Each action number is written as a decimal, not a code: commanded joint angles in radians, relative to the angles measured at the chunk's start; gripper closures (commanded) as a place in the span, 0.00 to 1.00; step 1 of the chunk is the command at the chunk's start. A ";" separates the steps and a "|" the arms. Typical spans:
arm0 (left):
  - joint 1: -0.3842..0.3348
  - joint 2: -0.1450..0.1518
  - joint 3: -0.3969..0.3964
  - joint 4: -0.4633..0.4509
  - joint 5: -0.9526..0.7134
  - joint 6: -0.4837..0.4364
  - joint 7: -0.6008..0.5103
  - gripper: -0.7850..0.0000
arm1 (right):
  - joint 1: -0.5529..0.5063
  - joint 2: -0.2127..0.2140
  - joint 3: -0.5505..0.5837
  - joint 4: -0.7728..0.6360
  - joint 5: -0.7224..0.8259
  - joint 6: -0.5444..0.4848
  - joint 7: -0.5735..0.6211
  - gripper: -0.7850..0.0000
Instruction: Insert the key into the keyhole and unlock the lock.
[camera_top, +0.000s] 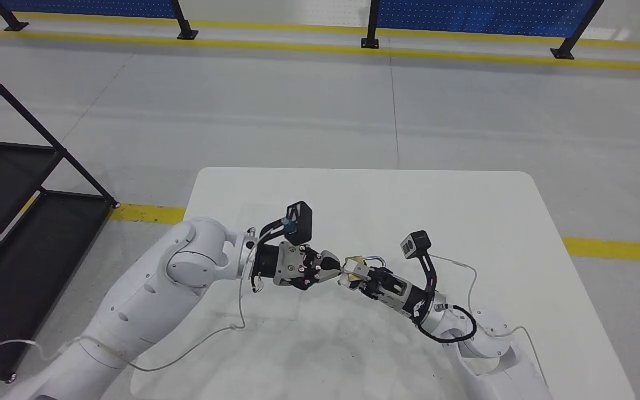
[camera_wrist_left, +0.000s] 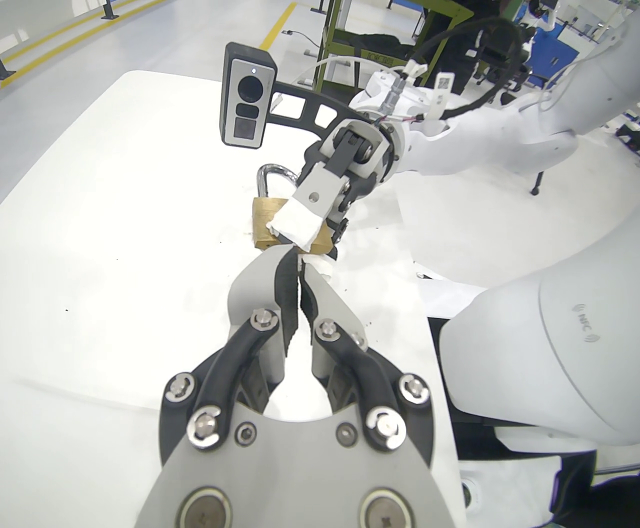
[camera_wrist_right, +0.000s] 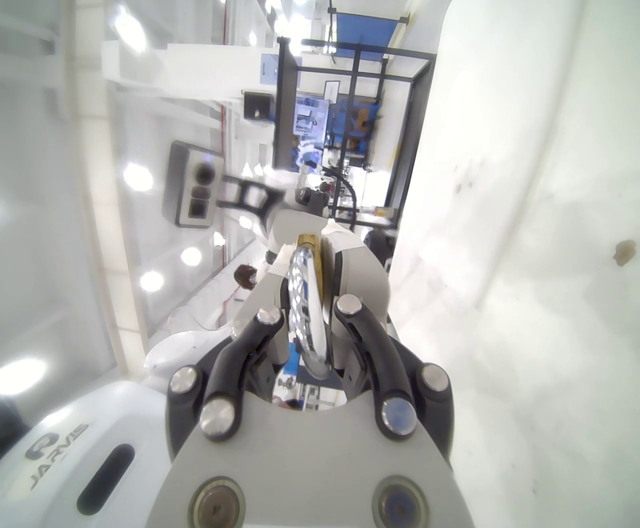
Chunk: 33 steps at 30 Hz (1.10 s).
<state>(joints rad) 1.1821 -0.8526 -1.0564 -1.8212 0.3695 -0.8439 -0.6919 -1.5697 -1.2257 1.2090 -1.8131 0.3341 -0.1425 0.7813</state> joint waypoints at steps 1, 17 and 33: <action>0.002 0.000 -0.002 -0.002 0.008 0.002 0.004 1.00 | 0.000 0.000 0.000 0.000 0.000 0.000 0.000 1.00; 0.017 0.003 -0.013 -0.014 0.023 0.014 0.024 0.00 | 0.000 0.000 0.000 0.000 0.000 0.000 0.000 1.00; 0.101 0.030 -0.135 -0.032 0.022 0.015 0.048 0.00 | 0.000 0.000 0.000 0.000 0.000 0.000 0.000 1.00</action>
<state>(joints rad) 1.2716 -0.8257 -1.1763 -1.8495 0.3910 -0.8342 -0.6482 -1.5697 -1.2257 1.2090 -1.8131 0.3341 -0.1425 0.7813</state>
